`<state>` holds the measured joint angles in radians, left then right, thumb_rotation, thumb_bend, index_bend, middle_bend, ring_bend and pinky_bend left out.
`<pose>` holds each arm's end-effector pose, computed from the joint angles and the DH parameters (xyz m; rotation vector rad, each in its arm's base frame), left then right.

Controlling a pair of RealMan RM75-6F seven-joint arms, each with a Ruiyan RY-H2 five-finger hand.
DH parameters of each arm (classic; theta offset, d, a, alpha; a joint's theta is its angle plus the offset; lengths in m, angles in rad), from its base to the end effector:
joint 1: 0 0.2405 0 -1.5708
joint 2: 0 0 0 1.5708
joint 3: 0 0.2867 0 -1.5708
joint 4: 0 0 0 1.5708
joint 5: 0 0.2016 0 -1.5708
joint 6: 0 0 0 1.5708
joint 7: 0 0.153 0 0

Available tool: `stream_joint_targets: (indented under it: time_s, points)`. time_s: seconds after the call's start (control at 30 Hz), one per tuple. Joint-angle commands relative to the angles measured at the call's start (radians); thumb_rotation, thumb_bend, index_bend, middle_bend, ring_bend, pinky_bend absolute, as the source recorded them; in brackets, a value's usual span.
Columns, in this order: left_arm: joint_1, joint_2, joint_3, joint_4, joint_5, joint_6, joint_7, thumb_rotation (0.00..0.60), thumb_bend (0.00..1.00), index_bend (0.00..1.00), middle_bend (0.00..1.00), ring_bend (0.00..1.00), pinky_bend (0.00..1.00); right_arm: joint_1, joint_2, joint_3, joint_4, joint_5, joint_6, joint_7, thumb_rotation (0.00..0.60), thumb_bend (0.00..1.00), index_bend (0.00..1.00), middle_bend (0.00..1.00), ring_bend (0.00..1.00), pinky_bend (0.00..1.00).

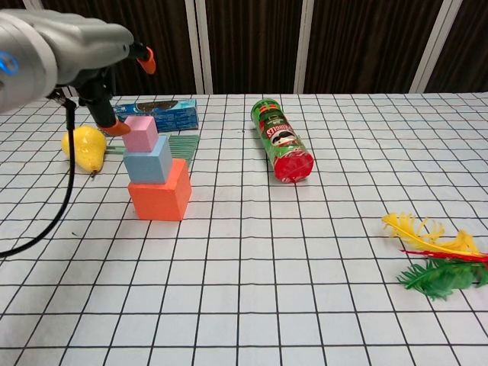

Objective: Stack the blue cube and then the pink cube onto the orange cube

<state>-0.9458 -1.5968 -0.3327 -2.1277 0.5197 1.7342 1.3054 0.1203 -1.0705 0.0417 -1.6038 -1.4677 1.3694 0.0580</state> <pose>-0.0598 0.3264 0.0499 -1.6075 -0.7388 -0.6095 -0.3452 -0.2016 0.1833 1.4321 -0.9879 0.8410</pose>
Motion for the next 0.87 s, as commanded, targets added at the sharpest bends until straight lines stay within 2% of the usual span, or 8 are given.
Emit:
stream_joint_targets:
  time_s: [0.03,0.13,0.2,0.33,0.43,0.53,0.67,0.87]
  points:
    - [0.124,0.172,0.096,-0.228,0.201,0.055,-0.143,0.600,0.31,0.14,0.87,0.62,0.81,-0.007,0.003,0.001,-0.003,-0.002,0.014,0.002,0.600,0.30,0.18,0.20,0.22,0.22]
    - [0.284,0.314,0.312,-0.228,0.457,0.021,-0.375,0.600,0.31,0.15,0.71,0.48,0.69,-0.014,0.006,0.000,-0.008,-0.009,0.029,0.001,0.600,0.30,0.18,0.20,0.22,0.22]
    - [0.365,0.407,0.423,-0.227,0.559,-0.001,-0.504,0.600,0.31,0.15,0.62,0.41,0.61,-0.016,0.005,0.000,-0.010,-0.012,0.034,-0.002,0.600,0.30,0.18,0.20,0.22,0.22]
    - [0.486,0.500,0.541,0.009,0.737,-0.078,-0.894,0.600,0.31,0.15,0.42,0.26,0.42,-0.016,0.003,0.000,-0.013,-0.015,0.037,-0.010,0.600,0.30,0.18,0.20,0.22,0.22]
    - [0.543,0.492,0.559,0.205,0.814,-0.098,-1.102,0.600,0.31,0.15,0.29,0.16,0.31,-0.018,-0.003,0.005,-0.007,-0.006,0.040,-0.024,0.600,0.30,0.18,0.20,0.22,0.21]
    - [0.576,0.469,0.555,0.310,0.857,-0.087,-1.166,0.600,0.31,0.15,0.19,0.08,0.21,-0.018,-0.007,0.009,-0.002,0.002,0.041,-0.034,0.600,0.30,0.18,0.20,0.22,0.20]
    - [0.627,0.415,0.537,0.447,0.936,-0.043,-1.215,0.600,0.31,0.15,0.16,0.06,0.18,-0.019,-0.018,0.016,0.006,0.011,0.046,-0.054,0.600,0.30,0.18,0.20,0.22,0.20]
    - [0.665,0.415,0.519,0.446,0.944,-0.049,-1.126,0.600,0.31,0.15,0.17,0.06,0.18,-0.017,-0.013,0.013,-0.013,0.028,0.028,-0.080,0.600,0.30,0.18,0.20,0.22,0.19]
